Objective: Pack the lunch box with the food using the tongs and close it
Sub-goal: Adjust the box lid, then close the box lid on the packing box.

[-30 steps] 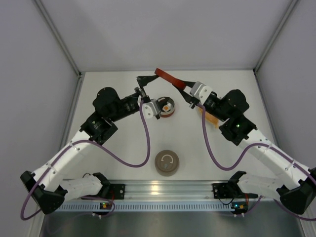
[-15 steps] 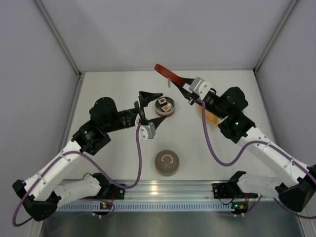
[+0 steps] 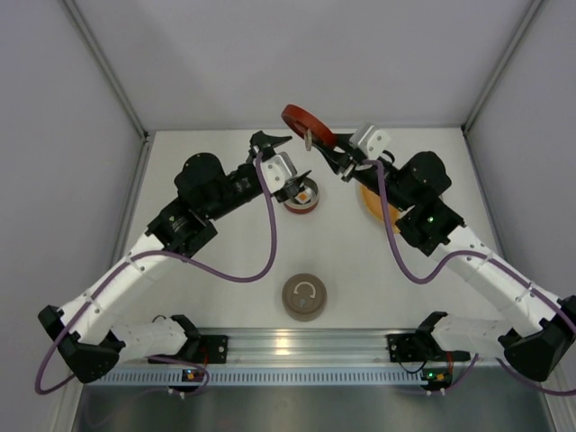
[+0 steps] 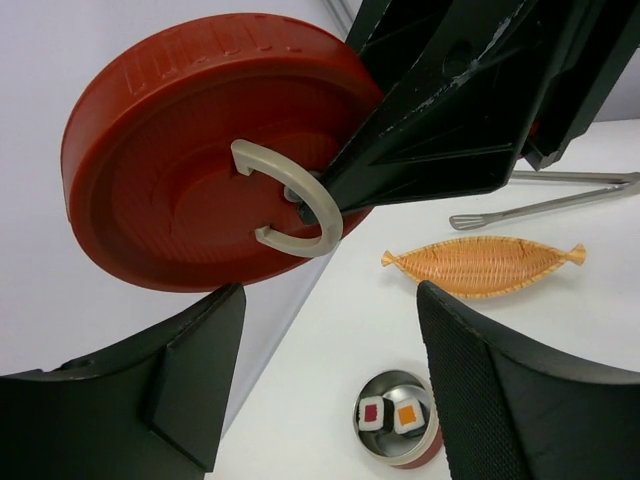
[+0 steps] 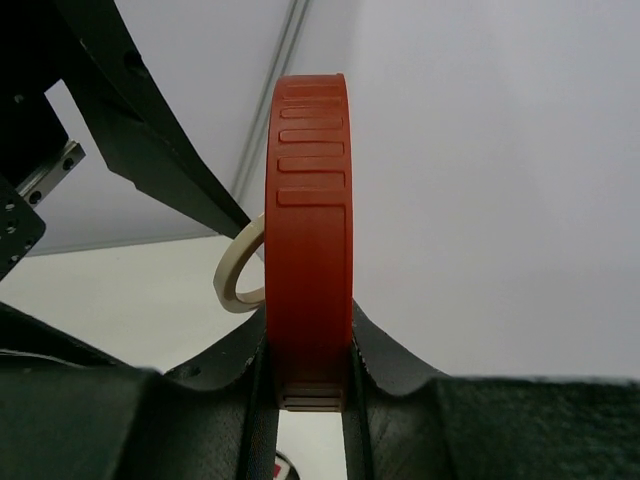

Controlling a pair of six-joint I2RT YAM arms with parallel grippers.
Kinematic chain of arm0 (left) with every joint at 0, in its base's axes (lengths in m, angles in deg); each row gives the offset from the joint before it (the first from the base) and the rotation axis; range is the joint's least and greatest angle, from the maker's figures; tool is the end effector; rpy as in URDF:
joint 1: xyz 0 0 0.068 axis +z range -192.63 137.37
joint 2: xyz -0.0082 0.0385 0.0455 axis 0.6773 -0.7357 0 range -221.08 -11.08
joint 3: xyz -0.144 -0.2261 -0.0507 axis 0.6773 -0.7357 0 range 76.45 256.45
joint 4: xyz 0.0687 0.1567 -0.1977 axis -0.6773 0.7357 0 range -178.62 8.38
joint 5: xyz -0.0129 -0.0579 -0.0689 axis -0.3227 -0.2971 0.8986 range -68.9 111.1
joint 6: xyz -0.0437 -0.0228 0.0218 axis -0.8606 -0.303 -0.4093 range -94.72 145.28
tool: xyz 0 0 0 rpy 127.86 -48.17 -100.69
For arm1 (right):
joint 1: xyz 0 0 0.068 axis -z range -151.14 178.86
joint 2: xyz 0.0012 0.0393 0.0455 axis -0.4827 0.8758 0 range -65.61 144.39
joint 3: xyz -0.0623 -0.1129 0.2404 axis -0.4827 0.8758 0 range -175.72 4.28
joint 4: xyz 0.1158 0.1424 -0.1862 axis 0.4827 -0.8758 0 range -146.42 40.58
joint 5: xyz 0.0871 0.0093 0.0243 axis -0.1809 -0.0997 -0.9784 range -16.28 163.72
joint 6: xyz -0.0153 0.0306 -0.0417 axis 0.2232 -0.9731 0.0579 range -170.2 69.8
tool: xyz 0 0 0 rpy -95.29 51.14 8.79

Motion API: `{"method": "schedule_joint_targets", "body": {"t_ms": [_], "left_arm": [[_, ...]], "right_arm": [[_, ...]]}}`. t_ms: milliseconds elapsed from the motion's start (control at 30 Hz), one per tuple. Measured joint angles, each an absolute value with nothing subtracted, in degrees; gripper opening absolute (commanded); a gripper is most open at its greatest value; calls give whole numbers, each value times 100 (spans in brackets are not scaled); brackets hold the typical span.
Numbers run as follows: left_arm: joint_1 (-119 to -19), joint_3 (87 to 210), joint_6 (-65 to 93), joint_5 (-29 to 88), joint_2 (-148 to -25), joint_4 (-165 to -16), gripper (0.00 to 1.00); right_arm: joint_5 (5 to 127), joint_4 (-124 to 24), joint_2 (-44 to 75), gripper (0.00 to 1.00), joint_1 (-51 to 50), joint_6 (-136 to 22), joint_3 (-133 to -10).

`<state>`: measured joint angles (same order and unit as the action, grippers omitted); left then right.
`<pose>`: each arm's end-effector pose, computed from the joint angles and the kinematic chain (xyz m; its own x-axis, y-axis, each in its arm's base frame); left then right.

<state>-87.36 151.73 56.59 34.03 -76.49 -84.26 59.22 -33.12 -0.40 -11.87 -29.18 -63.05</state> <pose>0.1716 -0.1813 0.4652 0.4971 0.2205 -0.8392 0.6856 0.4929 0.5357 0.1873 0.1730 0.4563 0.5145 -0.0152 -0.8573 -0.6719 0.6141 -0.4141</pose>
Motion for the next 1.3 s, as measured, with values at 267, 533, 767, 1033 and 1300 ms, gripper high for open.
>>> {"method": "schedule_joint_targets", "body": {"t_ms": [267,533,767,1033,1300], "left_arm": [[-8826,15200,5539,3173,-7802,-8710,70],[-9162,15200,5764,2815,-7811,-8963,69],[-9309,15291,5836,2548,-7839,-8994,49],[-9309,15328,5958,2207,-7854,-8996,47],[-9309,15328,6107,1951,-7859,-8992,42]], "right_arm": [[5977,-3441,-27,0,-1187,-3145,-6334],[6071,-3485,-12,0,-1268,-3141,-6334],[6182,-3544,63,0,-1342,-3137,-6334],[6209,-3555,63,0,-1364,-3139,-6334],[6211,-3555,60,0,-1373,-3154,-6334]]}}
